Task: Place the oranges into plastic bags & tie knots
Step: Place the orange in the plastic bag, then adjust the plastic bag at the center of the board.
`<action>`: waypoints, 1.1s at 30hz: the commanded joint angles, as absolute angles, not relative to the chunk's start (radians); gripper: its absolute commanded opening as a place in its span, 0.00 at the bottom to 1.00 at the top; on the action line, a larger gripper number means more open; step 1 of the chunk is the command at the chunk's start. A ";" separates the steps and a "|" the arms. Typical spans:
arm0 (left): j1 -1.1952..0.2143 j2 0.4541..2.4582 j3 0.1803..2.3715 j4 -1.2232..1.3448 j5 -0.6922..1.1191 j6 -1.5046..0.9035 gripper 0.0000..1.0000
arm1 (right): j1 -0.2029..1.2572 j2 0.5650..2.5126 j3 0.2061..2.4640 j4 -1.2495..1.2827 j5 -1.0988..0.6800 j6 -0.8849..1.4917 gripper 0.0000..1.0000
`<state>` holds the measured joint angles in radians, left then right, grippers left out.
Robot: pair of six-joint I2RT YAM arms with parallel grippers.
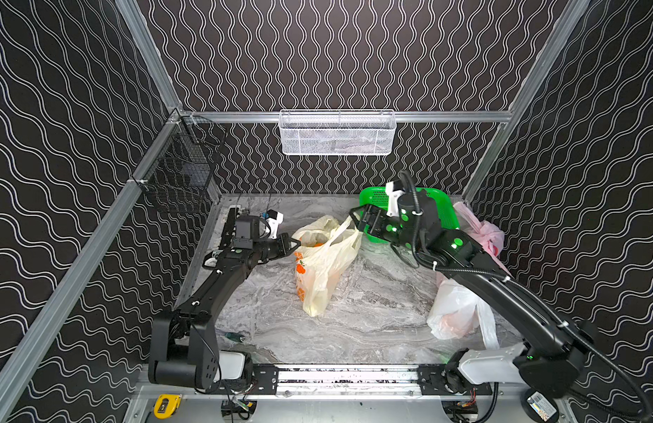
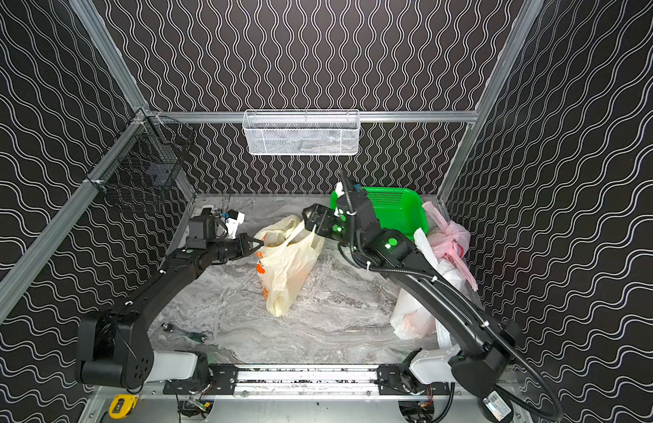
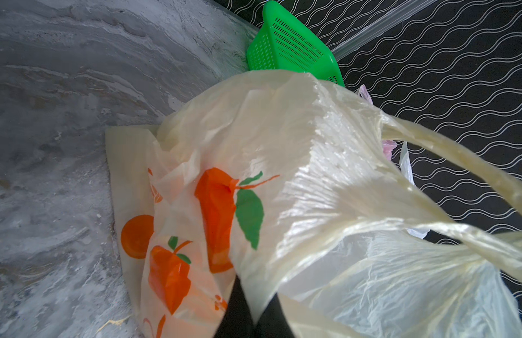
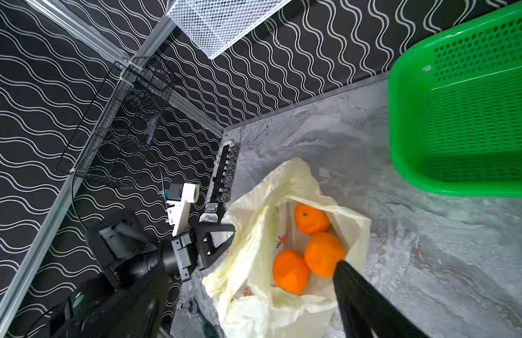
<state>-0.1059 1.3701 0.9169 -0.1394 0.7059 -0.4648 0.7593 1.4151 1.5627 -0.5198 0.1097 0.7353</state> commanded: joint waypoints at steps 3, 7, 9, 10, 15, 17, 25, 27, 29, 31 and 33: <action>-0.104 1.370 0.927 -0.104 0.727 -0.468 0.00 | 0.761 1.503 1.654 -0.703 0.138 0.741 0.80; -0.104 1.372 0.924 -0.100 0.738 -0.470 0.00 | 0.758 1.542 1.697 -0.702 0.120 0.701 0.64; -0.104 1.368 0.923 -0.101 0.738 -0.468 0.00 | 0.758 1.558 1.720 -0.693 0.109 0.669 0.51; -0.104 1.365 0.922 -0.098 0.742 -0.473 0.00 | 0.758 1.557 1.728 -0.681 0.117 0.649 0.43; -0.125 1.323 0.926 -0.066 0.778 -0.518 0.00 | 0.699 1.533 1.739 -0.585 0.082 0.537 0.15; -0.161 1.295 0.942 -0.092 0.768 -0.523 0.00 | 0.640 1.526 1.747 -0.537 -0.019 0.490 0.10; -0.355 1.195 0.969 -0.081 0.658 -0.600 0.00 | 0.503 1.589 1.917 -0.518 -0.380 0.298 0.00; -0.390 1.186 0.955 -0.063 0.633 -0.603 0.00 | 0.502 1.606 1.942 -0.539 -0.437 0.250 0.00; -0.397 1.179 0.935 -0.077 0.607 -0.589 0.03 | 0.502 1.601 1.913 -0.537 -0.484 0.214 0.00; -0.397 1.166 0.927 -0.119 0.565 -0.556 0.17 | 0.502 1.573 1.846 -0.513 -0.518 0.183 0.00; -0.397 1.144 0.936 -0.184 0.499 -0.502 0.44 | 0.502 1.538 1.774 -0.493 -0.515 0.154 0.00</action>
